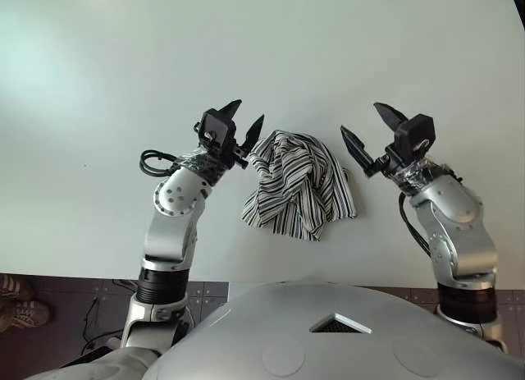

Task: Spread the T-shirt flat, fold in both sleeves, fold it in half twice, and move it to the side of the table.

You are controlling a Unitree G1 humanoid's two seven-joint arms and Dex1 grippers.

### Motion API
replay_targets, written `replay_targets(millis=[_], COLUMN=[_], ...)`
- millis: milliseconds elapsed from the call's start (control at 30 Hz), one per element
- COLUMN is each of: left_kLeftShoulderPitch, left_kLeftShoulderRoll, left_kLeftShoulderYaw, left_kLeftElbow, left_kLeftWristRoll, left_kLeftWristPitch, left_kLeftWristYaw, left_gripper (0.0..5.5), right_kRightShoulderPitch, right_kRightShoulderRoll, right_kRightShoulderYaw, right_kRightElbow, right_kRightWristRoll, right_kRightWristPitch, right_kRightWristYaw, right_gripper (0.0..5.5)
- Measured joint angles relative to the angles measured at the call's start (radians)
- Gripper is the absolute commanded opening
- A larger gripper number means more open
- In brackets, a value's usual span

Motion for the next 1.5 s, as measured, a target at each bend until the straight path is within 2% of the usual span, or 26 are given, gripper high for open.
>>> replay_targets(millis=[67, 200, 333, 467, 633, 833, 1000, 1067, 1167, 1267, 1500], left_kLeftShoulderPitch=[0.082, 0.176, 0.223, 0.210, 0.104, 0.035, -0.025, -0.034, -0.006, 0.027, -0.022], left_kLeftShoulderRoll=[0.085, 0.228, 0.347, 0.405, 0.407, 0.408, 0.427, 0.435, 0.451, 0.463, 0.505], left_kLeftShoulderYaw=[0.003, -0.012, -0.089, -0.140, -0.147, -0.117, -0.081, -0.074, -0.054, -0.053, 0.004], left_kLeftElbow=[-0.149, -0.237, -0.197, -0.012, 0.151, 0.257, 0.352, 0.368, 0.305, 0.208, 0.223], left_kLeftWristRoll=[-0.107, -0.190, -0.080, 0.101, 0.174, 0.165, 0.153, 0.140, 0.033, -0.034, -0.014], left_kLeftWristPitch=[0.087, 0.124, 0.049, -0.100, -0.245, -0.294, -0.305, -0.318, -0.243, -0.182, -0.227], left_kLeftWristYaw=[-0.102, -0.268, -0.335, -0.318, -0.264, -0.274, -0.305, -0.330, -0.423, -0.493, -0.502], left_gripper=[2.47, 2.47, 2.47, 2.47, 2.47, 2.47, 2.47, 2.47, 2.47, 2.47, 2.47], right_kRightShoulderPitch=[0.073, 0.113, 0.131, 0.113, 0.022, -0.046, -0.109, -0.109, -0.075, 0.018, 0.090], right_kRightShoulderRoll=[-0.100, -0.217, -0.269, -0.279, -0.269, -0.240, -0.264, -0.283, -0.279, -0.279, -0.267], right_kRightShoulderYaw=[0.000, 0.046, 0.140, 0.188, 0.156, 0.125, 0.106, 0.067, 0.026, 0.058, 0.142], right_kRightElbow=[-0.084, -0.097, 0.009, 0.114, 0.227, 0.346, 0.435, 0.436, 0.306, 0.153, 0.196], right_kRightWristRoll=[0.060, 0.055, -0.106, -0.302, -0.416, -0.499, -0.568, -0.514, -0.298, -0.171, -0.260], right_kRightWristPitch=[0.051, 0.056, -0.039, -0.165, -0.213, -0.272, -0.440, -0.489, -0.454, -0.387, -0.414], right_kRightWristYaw=[0.095, 0.208, 0.207, 0.099, -0.020, -0.136, -0.197, -0.162, -0.037, 0.074, 0.092], right_gripper=[3.62, 3.62, 3.62, 3.62, 3.62, 3.62, 3.62, 3.62, 3.62, 3.62, 3.62])
